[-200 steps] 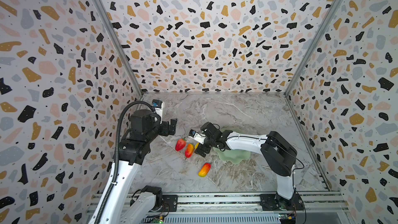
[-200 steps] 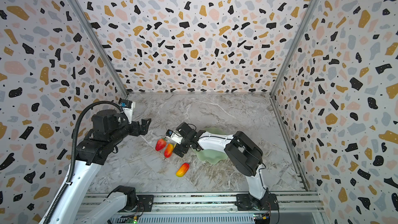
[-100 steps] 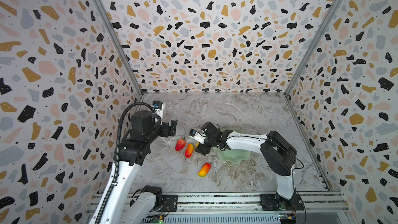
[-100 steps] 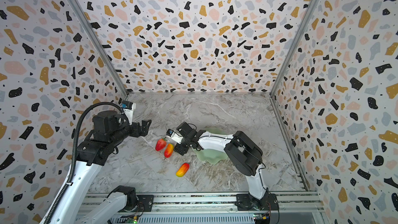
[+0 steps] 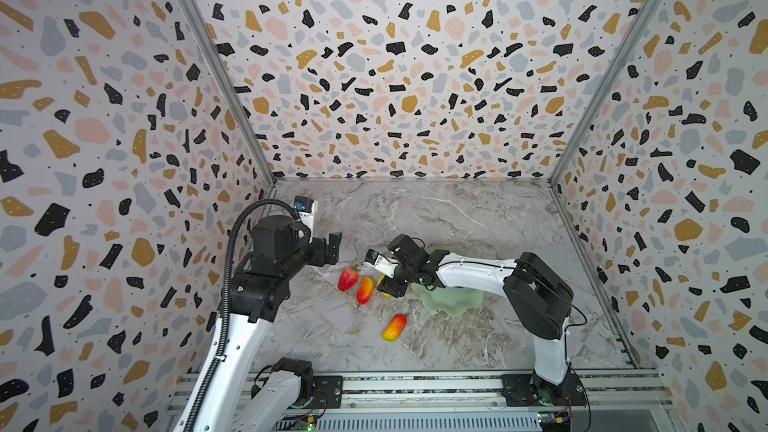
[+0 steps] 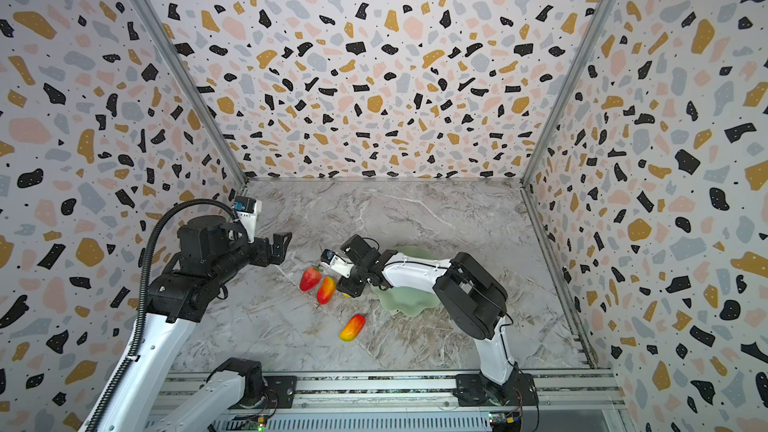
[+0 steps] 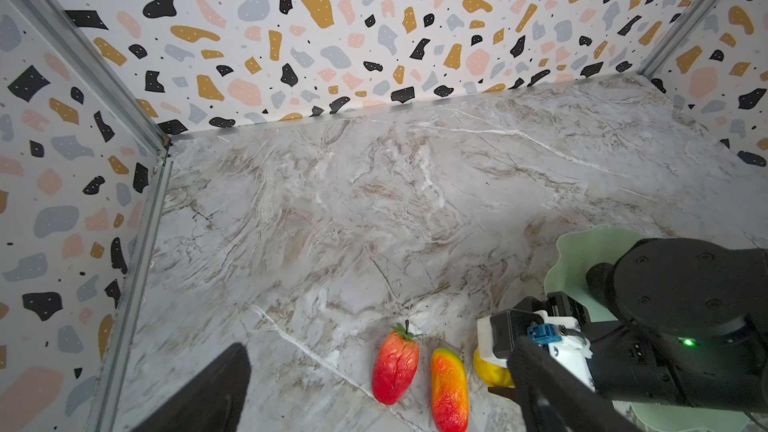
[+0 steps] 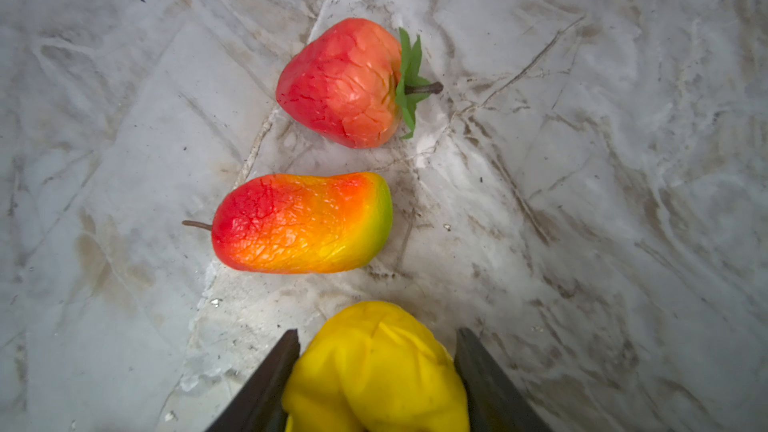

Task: Place and organize the fake fruits in the fruit bowl
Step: 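Release the avocado and move the right gripper to grasp the yellow pear, then carry the yellow pear with the right gripper into the green bowl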

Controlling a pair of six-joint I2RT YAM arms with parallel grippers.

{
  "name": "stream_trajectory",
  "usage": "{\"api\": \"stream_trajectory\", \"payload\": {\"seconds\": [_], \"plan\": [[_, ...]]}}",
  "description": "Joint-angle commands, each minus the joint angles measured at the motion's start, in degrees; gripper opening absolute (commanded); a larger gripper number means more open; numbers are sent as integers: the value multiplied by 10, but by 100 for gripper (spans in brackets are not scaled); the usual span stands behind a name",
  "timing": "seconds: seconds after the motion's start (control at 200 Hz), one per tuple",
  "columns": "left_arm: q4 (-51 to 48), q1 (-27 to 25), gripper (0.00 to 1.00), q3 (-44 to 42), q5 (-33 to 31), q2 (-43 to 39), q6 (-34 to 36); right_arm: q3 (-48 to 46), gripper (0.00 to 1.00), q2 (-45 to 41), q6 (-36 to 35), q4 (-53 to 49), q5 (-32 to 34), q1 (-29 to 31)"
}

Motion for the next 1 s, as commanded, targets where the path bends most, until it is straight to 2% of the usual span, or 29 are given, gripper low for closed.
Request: {"api": "stream_trajectory", "payload": {"seconds": [0.0, 0.22, 0.626, 0.766, 0.996], "plan": [[15, -3, 100, -6, -1, -6, 3, 23, 33, -52, -9, -20, -13, -14], [15, -3, 100, -7, -3, -5, 3, 10, 31, -113, -22, -45, -3, -42], [18, -3, 100, -1, 0, 8, 4, -131, 29, -289, -18, -81, 16, -147], [27, -3, 100, 0, 10, 19, 4, -183, 29, -307, -8, -79, 9, -155], [28, -3, 100, 9, 18, 34, 6, -208, 29, -273, 12, -43, -16, -154]]}}
